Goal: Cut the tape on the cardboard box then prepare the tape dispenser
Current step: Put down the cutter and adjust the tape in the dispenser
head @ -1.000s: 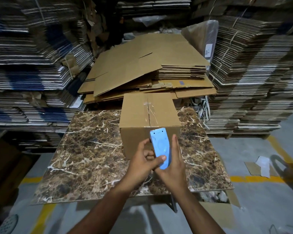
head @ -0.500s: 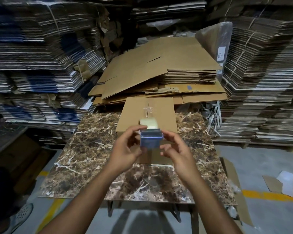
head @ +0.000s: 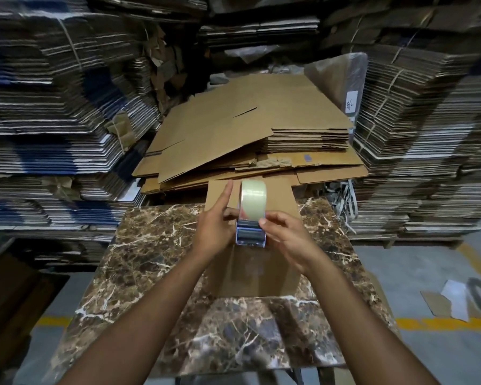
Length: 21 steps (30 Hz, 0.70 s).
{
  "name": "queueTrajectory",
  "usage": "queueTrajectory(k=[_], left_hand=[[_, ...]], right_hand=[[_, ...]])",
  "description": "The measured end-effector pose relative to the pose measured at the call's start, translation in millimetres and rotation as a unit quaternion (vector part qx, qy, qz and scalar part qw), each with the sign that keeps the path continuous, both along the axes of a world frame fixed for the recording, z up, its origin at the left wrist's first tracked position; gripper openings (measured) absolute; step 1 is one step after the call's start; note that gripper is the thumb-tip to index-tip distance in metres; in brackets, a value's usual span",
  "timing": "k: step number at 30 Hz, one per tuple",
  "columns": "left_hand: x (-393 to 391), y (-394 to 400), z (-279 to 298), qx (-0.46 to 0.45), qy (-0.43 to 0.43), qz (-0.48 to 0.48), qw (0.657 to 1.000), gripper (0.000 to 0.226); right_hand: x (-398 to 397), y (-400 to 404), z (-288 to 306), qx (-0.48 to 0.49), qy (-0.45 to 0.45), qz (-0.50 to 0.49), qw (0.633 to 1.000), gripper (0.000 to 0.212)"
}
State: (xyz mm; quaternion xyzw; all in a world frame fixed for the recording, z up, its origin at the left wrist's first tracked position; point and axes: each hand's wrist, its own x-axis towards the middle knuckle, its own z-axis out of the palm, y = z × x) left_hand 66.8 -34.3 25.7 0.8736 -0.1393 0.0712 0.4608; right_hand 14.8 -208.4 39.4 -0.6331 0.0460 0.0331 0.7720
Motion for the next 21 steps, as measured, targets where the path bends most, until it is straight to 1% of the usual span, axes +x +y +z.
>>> queueTrajectory(k=[3,4,8,11,14,16,18,20,21], left_hand=[[23.7,14.1,-15.9,-0.033,0.039,-0.052,0.997,0.069],[27.3,17.8,-18.6,-0.034,0.050,-0.070,0.996,0.065],[34.0,23.9,-29.0,-0.063,0.078,-0.126,0.987,0.061],[33.0,25.1,-30.8,-0.068,0.101,-0.145,0.982,0.052],[28.9,27.0,-32.8,-0.085,0.096,-0.138,0.982,0.050],[21.6,30.2,-35.1,-0.085,0.065,-0.101,0.989,0.048],[8.3,35.9,-37.9,-0.090,0.037,-0.080,0.992,0.042],[-7.0,41.8,-41.0,-0.084,0.020,-0.092,0.992,0.038],[-13.2,44.2,-44.2,-0.071,0.010,-0.104,0.992,0.037]], right_hand=[[13.8,8.4,-8.6,-0.045,0.031,-0.022,0.998,0.018],[16.4,10.7,-10.0,-0.076,0.042,-0.030,0.996,0.019],[23.2,12.7,-6.0,-0.200,0.080,-0.060,0.975,0.022],[26.7,10.3,-7.6,-0.306,0.095,-0.048,0.946,0.041],[27.2,10.0,-14.8,-0.337,0.071,-0.045,0.938,0.046],[22.6,8.0,-18.8,-0.356,0.045,-0.065,0.931,0.042],[11.2,7.3,-23.5,-0.354,0.011,-0.102,0.929,0.035],[-5.0,8.3,-30.0,-0.361,-0.035,-0.138,0.922,0.028],[-12.9,10.2,-32.7,-0.377,-0.058,-0.134,0.915,0.029]])
